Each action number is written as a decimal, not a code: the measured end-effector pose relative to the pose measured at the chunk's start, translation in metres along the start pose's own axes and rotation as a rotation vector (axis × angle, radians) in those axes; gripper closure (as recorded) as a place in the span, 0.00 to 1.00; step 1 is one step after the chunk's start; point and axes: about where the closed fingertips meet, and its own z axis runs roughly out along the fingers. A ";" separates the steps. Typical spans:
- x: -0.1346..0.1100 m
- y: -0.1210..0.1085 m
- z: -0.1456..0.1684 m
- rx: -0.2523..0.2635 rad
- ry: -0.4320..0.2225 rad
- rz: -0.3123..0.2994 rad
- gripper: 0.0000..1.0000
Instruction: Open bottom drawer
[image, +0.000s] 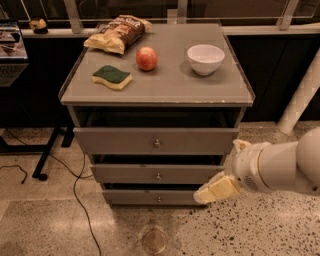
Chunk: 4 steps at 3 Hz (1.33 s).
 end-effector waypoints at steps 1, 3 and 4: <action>0.031 0.004 0.032 -0.005 -0.042 0.098 0.00; 0.080 0.007 0.094 -0.085 -0.057 0.241 0.00; 0.092 0.006 0.113 -0.123 -0.054 0.272 0.00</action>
Offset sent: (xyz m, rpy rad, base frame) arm 0.0015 -0.0094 -0.1440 0.2555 0.1238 -0.1693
